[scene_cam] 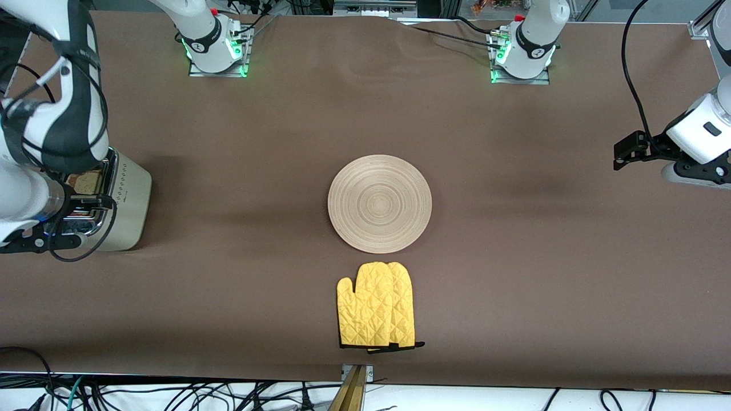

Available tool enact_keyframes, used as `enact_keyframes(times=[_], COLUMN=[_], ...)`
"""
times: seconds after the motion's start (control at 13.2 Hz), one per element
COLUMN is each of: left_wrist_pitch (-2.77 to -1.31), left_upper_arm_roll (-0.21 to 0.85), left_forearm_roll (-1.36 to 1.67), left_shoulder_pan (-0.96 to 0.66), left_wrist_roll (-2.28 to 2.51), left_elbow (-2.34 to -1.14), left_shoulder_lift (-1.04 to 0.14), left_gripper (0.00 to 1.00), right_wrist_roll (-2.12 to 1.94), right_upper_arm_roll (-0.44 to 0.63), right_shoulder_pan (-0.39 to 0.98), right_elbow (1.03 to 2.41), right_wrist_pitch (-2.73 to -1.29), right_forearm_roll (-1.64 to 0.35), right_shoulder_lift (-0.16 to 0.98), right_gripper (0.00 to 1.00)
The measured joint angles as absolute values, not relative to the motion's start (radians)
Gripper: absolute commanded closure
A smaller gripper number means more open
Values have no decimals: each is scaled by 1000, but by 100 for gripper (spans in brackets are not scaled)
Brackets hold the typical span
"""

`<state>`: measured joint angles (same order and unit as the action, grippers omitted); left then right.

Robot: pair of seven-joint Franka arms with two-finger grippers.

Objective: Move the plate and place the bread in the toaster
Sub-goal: 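Open the right gripper and release the bread in the slot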

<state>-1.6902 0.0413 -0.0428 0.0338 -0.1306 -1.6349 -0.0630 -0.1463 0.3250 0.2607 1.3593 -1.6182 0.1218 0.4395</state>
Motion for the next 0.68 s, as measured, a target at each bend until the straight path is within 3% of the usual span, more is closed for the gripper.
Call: enact_keyframes(times=[0.38,0.68], left_wrist_pitch=[-1686,-1685], left_upper_arm_roll=[41,41], left_forearm_roll=[-43,-43], left_shoulder_pan=[34,34], left_wrist_roll=[-131,-131], left_elbow=[-1633,-1633], left_shoulder_lift=[-63,-63], left_gripper=[0,0], right_wrist_roll=[-146,-153], right_upper_arm_roll=[322,332], right_shoulder_pan=[330,328], right_elbow=[1307,1324], right_wrist_pitch=[-1442,-1422], right_forearm_roll=[-20,-32], right_shoulder_lift=[299,269], right_gripper=[0,0])
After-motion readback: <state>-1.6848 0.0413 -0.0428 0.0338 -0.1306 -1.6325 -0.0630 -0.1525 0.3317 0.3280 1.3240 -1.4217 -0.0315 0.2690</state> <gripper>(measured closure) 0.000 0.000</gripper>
